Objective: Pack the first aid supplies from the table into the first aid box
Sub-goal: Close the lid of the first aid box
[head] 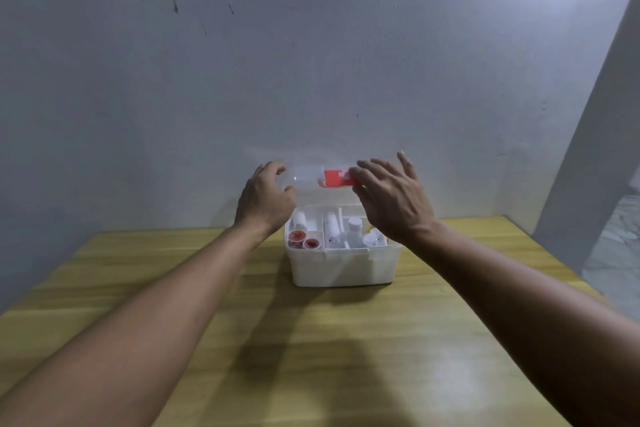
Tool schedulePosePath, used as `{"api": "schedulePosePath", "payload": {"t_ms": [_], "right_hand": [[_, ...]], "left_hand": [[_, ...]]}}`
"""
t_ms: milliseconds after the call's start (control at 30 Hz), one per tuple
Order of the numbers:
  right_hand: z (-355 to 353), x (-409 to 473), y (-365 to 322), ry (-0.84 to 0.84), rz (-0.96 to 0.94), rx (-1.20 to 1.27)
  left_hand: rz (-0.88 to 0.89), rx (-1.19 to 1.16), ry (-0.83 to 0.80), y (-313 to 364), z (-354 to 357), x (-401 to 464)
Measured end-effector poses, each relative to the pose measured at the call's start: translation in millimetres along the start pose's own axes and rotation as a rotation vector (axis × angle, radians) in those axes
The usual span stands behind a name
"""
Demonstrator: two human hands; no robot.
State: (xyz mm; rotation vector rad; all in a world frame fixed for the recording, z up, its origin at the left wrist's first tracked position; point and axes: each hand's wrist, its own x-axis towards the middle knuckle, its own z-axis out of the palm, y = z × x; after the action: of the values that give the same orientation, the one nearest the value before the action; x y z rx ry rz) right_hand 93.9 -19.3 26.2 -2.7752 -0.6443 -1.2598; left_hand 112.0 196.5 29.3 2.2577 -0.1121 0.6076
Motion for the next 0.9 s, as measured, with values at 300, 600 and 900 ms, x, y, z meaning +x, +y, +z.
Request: {"api": "schedulePosePath", "payload": {"t_ms": [300, 600, 900], "right_hand": [[-16.5, -52.6, -8.4, -0.204, 0.004, 0.153], [-5.4, -54.2, -10.8, -0.534, 0.157, 0.142], [-2.2, -57.2, -11.1, -0.477, 0.148, 0.101]], "left_hand": [[0.142, 0.15, -0.315, 15.1, -5.7, -45.5], [0.268, 0.415, -0.383, 5.9, 25.1, -61.6], [0.271, 0.429, -0.284, 1.8, 33.0, -61.4]]}}
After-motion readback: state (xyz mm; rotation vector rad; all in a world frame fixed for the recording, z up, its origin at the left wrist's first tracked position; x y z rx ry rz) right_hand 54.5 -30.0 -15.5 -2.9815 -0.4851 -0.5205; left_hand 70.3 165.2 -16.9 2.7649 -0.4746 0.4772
